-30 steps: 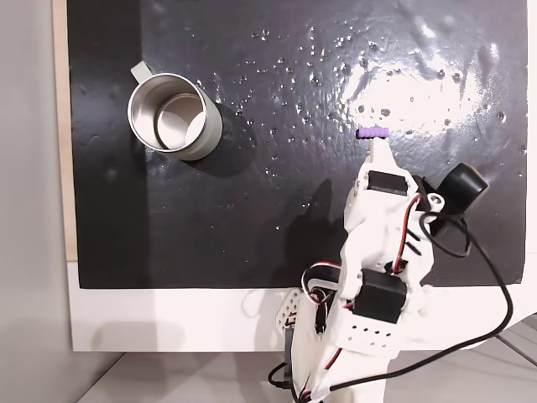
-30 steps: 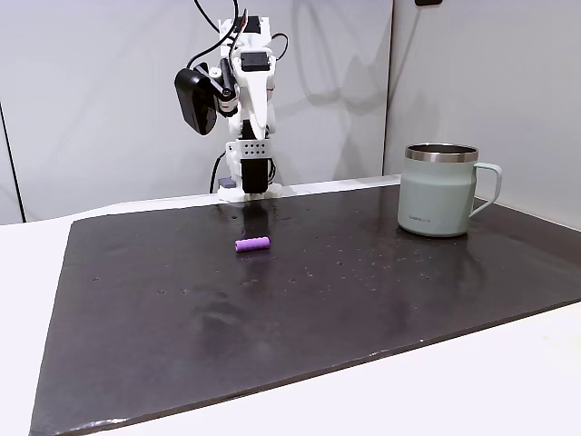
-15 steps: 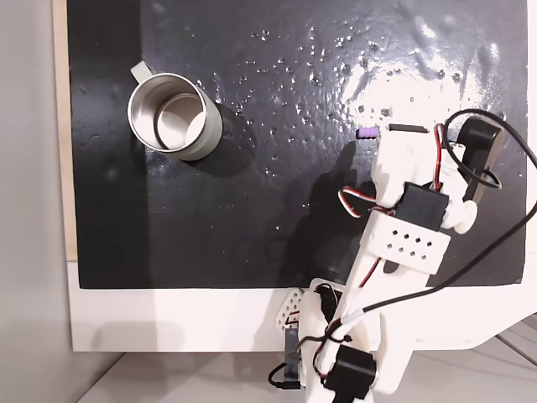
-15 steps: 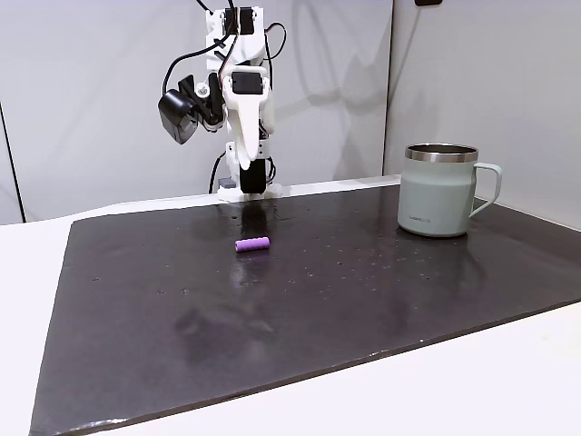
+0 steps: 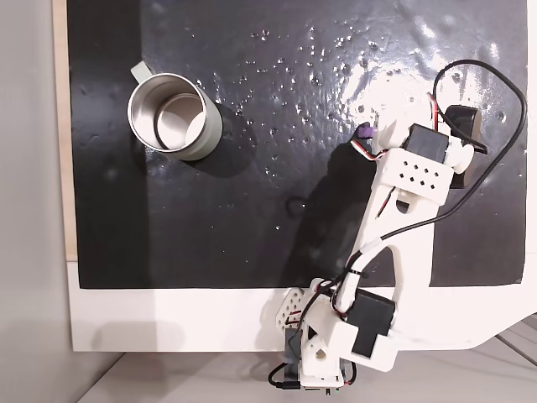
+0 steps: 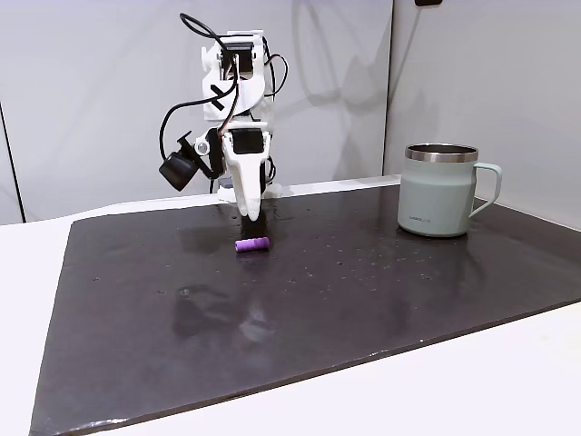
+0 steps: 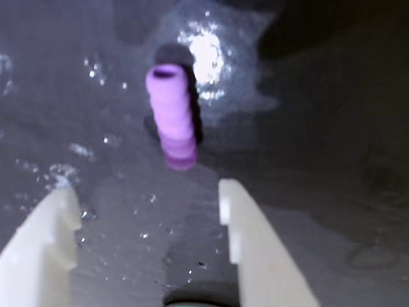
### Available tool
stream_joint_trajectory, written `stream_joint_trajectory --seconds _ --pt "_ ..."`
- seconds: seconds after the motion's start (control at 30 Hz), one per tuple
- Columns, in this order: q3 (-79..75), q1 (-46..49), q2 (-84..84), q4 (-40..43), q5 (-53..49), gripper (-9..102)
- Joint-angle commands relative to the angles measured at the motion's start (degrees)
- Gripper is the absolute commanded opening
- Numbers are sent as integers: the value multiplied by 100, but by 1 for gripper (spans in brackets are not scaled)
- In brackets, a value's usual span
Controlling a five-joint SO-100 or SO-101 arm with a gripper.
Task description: Grasp a pengrip and put it in the cup.
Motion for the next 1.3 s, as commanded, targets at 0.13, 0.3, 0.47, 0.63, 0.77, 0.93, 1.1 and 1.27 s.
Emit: stream_joint_trajectory --seconds 0.13,0.3,0.47,0.63,0.77,0.93,1.1,1.27 --pt "-650 105 -545 0 -97 22" --pt "-870 105 -967 -26 -105 22" --pt "-967 53 -1318 -88 -123 21" --pt "-967 -26 -1494 -123 -176 16" --pt "-993 -62 -1494 -88 -176 4" --pt "-1037 -88 -1450 18 -176 0" --pt "-1441 -167 -949 615 -70 0" --pt "-2030 -299 -167 1415 97 0"
